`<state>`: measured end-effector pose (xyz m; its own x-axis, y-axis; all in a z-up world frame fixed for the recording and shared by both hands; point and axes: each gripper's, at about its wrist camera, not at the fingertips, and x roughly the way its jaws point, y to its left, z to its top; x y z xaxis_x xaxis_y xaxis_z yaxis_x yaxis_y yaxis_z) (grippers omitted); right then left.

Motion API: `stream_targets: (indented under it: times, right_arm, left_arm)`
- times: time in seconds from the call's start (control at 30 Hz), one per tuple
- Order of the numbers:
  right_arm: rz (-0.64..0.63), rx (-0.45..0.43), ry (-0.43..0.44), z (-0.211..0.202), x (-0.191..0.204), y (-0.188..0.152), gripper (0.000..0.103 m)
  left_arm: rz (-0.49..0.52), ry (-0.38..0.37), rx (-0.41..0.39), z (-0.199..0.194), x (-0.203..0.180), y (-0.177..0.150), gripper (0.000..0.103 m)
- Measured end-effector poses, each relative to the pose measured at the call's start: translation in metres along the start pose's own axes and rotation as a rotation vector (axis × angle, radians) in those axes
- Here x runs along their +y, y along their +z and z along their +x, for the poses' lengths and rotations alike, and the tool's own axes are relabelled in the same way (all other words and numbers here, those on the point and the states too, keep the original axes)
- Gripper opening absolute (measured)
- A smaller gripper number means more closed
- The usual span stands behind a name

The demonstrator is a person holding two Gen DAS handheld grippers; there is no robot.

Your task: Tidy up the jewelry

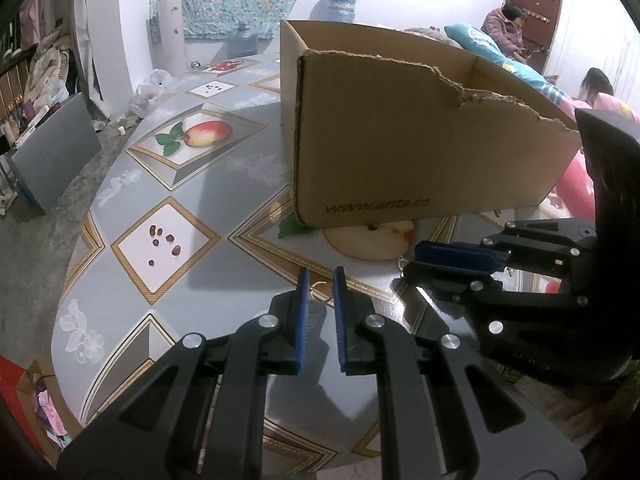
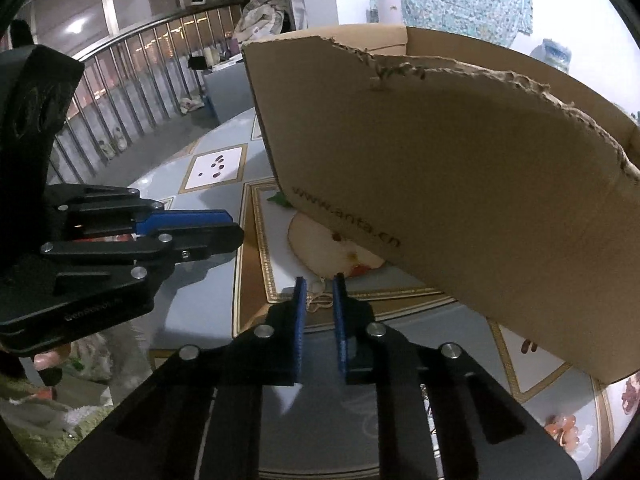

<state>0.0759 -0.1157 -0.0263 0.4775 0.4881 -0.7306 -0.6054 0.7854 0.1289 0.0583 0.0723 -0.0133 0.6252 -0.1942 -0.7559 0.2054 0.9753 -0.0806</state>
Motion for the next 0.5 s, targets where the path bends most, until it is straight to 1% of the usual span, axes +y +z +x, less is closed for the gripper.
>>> stream_targets:
  times: [0.23, 0.5]
  right_arm:
    - [0.006, 0.008, 0.01, 0.001, 0.001, 0.002, 0.006]
    - [0.01, -0.002, 0.032, -0.011, 0.003, 0.002, 0.005]
  left_arm:
    - [-0.002, 0.0, 0.001, -0.001, -0.001, 0.0, 0.011]
    - [-0.001, 0.003, -0.003, -0.002, -0.001, 0.001, 0.011]
